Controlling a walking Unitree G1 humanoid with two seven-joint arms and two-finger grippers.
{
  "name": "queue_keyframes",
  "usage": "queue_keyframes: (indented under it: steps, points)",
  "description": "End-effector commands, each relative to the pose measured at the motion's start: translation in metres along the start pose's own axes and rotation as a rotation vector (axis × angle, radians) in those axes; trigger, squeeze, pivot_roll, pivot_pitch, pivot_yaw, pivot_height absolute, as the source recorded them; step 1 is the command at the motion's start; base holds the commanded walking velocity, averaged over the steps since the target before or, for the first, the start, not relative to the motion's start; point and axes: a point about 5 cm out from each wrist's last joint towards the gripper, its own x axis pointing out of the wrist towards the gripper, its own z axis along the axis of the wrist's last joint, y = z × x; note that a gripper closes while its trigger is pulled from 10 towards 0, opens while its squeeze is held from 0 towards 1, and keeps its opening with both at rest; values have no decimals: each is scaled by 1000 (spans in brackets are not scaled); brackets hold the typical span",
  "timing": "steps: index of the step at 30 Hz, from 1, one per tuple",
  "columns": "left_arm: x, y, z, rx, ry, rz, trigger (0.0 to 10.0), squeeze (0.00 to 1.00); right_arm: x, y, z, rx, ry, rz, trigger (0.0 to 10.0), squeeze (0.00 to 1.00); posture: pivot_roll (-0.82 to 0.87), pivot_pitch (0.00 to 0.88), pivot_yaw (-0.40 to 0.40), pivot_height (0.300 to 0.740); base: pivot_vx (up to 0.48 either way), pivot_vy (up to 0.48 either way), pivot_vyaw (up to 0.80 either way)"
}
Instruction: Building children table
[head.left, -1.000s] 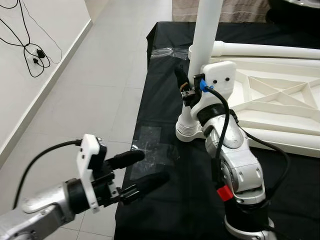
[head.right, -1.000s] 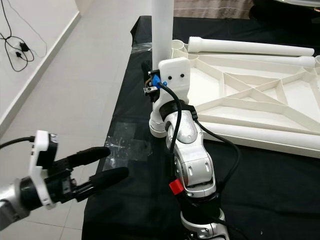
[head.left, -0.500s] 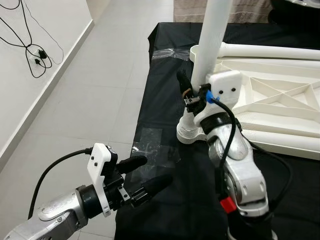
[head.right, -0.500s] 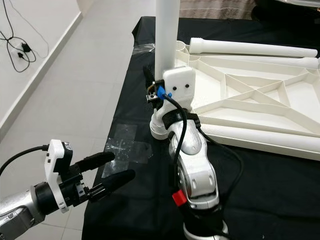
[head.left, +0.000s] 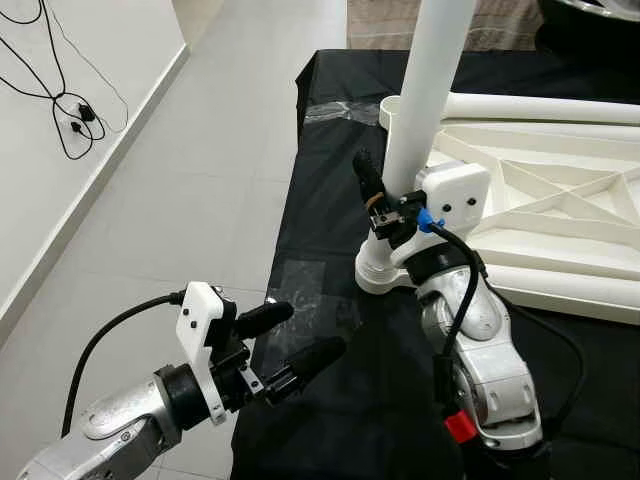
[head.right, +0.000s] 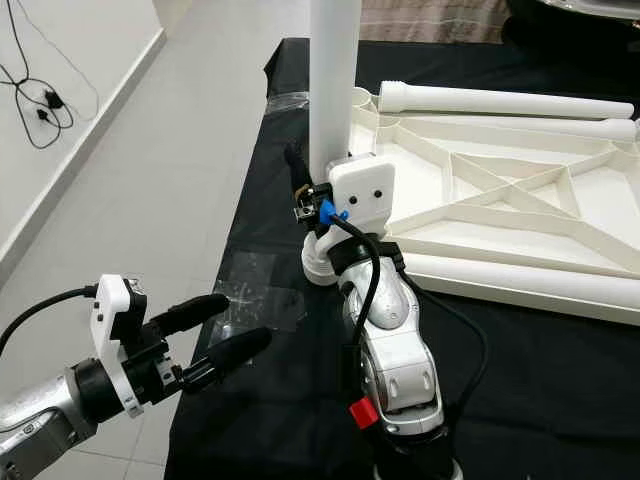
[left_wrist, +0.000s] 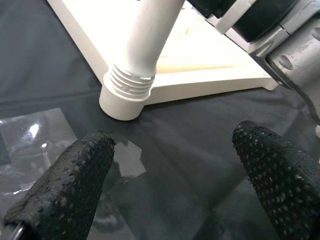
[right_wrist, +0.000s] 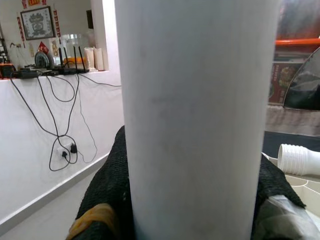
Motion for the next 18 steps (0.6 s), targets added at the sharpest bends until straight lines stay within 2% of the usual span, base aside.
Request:
queue_keyframes:
  steps: [1, 5, 6, 7, 15, 17, 18]
  points:
    - [-1, -1, -5, -5, 13, -1, 10000, 0, -10, -5, -31, 6, 150, -30, 0, 0, 82, 263, 56, 740, 0, 0, 0]
    - [0, -1, -5, -4, 12, -1, 10000, 0, -11, -8, -33, -22, 172, -69, 0, 0, 82, 263, 56, 740, 0, 0, 0]
    - [0, 0, -5, -3, 10, 0, 10000, 0, -13, -11, -35, -43, 184, -98, 0, 0, 82, 263, 56, 740, 0, 0, 0]
    - [1, 0, -5, -1, 8, -1, 10000, 0, -15, -14, -36, -108, 202, -139, 0, 0, 84, 265, 55, 740, 0, 0, 0]
    - [2, 1, -2, 9, -10, 1, 10000, 0, -20, -4, -42, -89, 243, -161, 0, 0, 86, 268, 56, 740, 0, 0, 0]
    - [2, 5, 13, 36, -56, 7, 10000, 0, -17, -4, -43, -88, 240, -156, 0, 0, 86, 267, 54, 740, 0, 0, 0]
    - [1, 8, 31, 63, -106, -10, 10000, 0, -16, -6, -42, -88, 236, -157, 0, 0, 85, 269, 51, 740, 0, 0, 0]
